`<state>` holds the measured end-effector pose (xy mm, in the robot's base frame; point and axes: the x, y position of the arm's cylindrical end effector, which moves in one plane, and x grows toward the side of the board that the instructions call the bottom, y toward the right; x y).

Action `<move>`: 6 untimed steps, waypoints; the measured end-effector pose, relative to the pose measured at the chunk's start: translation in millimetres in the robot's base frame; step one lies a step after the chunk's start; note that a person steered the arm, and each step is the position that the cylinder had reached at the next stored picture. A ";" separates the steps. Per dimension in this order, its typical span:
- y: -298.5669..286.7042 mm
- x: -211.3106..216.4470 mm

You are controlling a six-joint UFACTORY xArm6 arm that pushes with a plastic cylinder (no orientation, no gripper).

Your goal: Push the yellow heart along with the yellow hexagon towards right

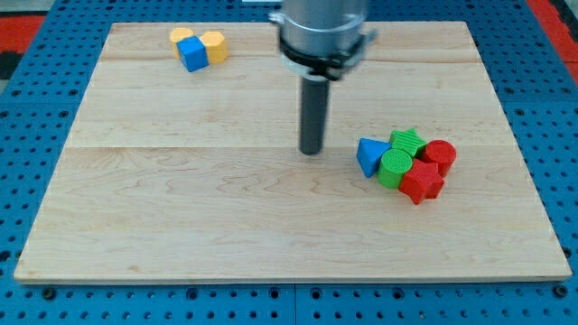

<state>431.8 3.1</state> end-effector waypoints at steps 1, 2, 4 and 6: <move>-65.6 -37.4; -127.8 -61.1; -189.1 -126.8; -212.0 -205.3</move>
<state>226.5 -208.9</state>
